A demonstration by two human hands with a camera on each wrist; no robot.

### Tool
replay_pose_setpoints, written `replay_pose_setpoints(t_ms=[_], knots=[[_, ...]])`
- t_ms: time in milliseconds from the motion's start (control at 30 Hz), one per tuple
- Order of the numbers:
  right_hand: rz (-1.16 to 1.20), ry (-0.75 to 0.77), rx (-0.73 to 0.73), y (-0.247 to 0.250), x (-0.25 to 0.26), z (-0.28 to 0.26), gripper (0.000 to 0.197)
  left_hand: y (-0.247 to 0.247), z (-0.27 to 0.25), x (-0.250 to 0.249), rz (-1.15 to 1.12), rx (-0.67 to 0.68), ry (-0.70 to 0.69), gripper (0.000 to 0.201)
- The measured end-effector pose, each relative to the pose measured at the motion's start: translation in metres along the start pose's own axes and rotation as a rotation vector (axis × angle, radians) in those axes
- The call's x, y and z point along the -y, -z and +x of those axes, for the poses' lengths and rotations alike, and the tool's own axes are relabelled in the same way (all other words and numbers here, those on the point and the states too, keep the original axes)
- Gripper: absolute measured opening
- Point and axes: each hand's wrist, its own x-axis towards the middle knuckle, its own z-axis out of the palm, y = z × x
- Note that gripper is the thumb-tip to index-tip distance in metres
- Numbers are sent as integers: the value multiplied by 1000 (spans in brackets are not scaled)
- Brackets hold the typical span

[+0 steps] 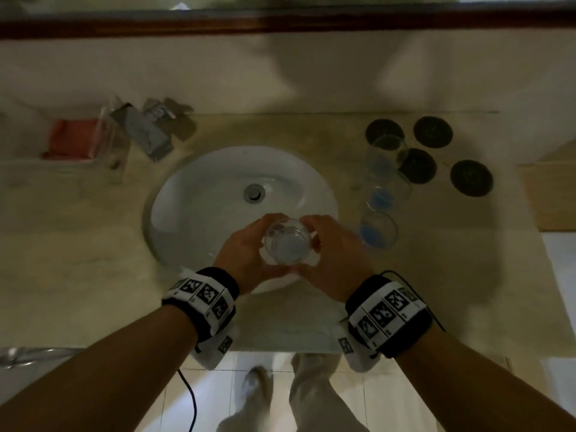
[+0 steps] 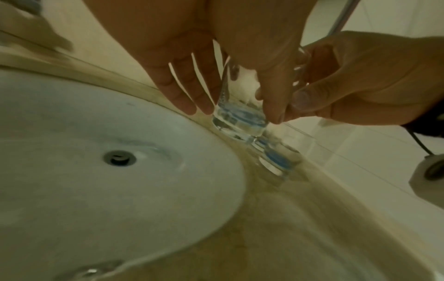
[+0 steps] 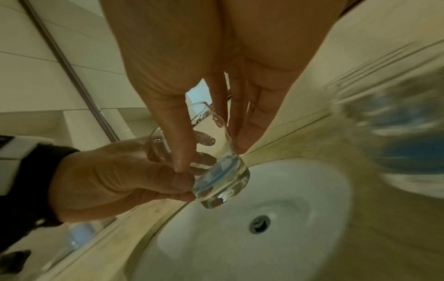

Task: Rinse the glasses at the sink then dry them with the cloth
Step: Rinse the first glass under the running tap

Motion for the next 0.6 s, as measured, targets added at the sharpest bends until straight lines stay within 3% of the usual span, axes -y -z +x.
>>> replay_pose_setpoints(t_ms=[267,433,500,600], knots=[[-1,19,177,-45,59,88,77,57,9,77,-212,-118,87,82],[-26,-53,301,-57,90,156,81,78,52,136,-359,-138,168,81],[-30,-85,277,-59,101,188,64,81,65,157,-436,-176,190,80],[18,-100,110,-60,122,233,37,88,73,182,-481,-223,243,79]])
